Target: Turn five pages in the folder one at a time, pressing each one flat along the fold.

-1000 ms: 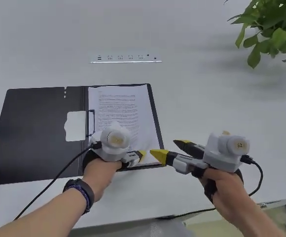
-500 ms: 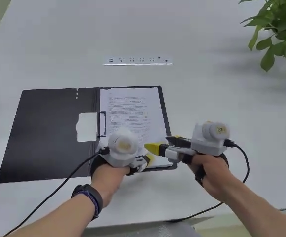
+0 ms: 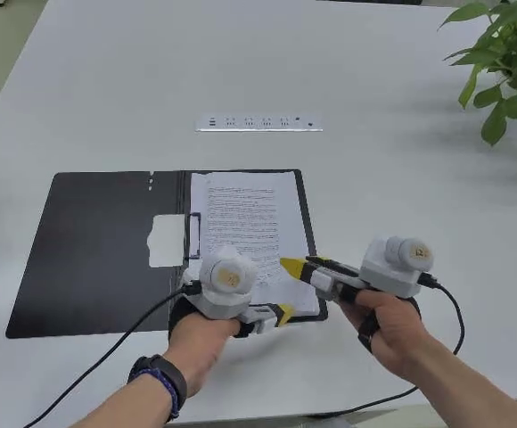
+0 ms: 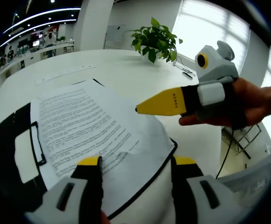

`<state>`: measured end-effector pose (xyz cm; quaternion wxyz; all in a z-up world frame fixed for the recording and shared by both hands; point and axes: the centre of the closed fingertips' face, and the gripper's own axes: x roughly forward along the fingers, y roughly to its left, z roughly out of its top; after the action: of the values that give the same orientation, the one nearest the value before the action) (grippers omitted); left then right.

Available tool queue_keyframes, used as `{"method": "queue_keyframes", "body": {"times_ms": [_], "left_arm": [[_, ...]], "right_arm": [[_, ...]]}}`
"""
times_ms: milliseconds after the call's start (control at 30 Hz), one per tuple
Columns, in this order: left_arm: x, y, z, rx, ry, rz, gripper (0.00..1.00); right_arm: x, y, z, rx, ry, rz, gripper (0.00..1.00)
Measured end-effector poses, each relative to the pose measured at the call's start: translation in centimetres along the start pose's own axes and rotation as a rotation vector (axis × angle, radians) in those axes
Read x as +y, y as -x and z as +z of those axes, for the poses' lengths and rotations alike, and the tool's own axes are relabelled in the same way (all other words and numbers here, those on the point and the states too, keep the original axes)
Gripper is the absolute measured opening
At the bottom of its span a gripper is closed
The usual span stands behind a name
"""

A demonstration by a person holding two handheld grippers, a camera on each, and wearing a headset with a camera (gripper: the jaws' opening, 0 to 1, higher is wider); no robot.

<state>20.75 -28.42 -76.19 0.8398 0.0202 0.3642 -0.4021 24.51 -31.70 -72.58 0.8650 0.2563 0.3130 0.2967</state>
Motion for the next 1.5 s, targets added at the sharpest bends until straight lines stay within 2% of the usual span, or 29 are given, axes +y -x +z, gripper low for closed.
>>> {"method": "queue_keyframes", "body": {"times_ms": [67,100,200,300,400,567,800,900,1000,1167,1400,1500], "left_arm": [[0.1,0.3,0.1,0.002,-0.007,-0.002,0.65],[0.2,0.6,0.3,-0.001,-0.008,0.001,0.65],[0.3,1.4,0.7,-0.016,-0.021,0.009,0.66],[0.4,2.1,1.0,-0.021,-0.039,0.011,0.68],[1.1,3.2,1.4,-0.037,-0.067,0.02,0.69],[2.2,5.3,0.9,-0.036,-0.097,0.044,0.7],[3.7,8.6,0.4,-0.048,-0.087,0.084,0.7],[4.2,9.9,0.4,-0.065,-0.074,0.1,0.7],[4.7,10.9,0.6,-0.089,-0.035,0.116,0.7],[5.1,12.1,1.0,-0.109,-0.041,0.126,0.71],[6.6,14.3,0.1,-0.124,-0.03,0.16,0.71],[7.8,15.2,-0.2,-0.14,0.001,0.188,0.71]], "right_arm": [[0.0,0.1,0.0,-0.009,-0.013,-0.002,0.2],[0.0,0.2,0.0,-0.017,-0.016,-0.002,0.13],[-0.1,0.2,0.0,-0.022,-0.028,-0.006,0.01],[0.0,0.2,-0.2,-0.018,-0.036,-0.008,0.0],[0.3,0.3,0.0,-0.026,-0.056,-0.007,0.0],[0.8,0.4,0.2,-0.032,-0.069,0.002,0.0],[2.1,0.3,0.5,-0.049,-0.057,0.015,0.0],[3.2,-0.1,0.8,-0.061,-0.035,0.028,0.0],[4.6,-0.9,0.9,-0.059,-0.022,0.046,0.0],[6.5,-2.2,1.2,-0.068,-0.026,0.073,0.0],[9.1,-4.4,0.9,-0.046,-0.007,0.111,0.0],[10.2,-5.4,0.7,-0.036,0.002,0.128,0.0]]}}
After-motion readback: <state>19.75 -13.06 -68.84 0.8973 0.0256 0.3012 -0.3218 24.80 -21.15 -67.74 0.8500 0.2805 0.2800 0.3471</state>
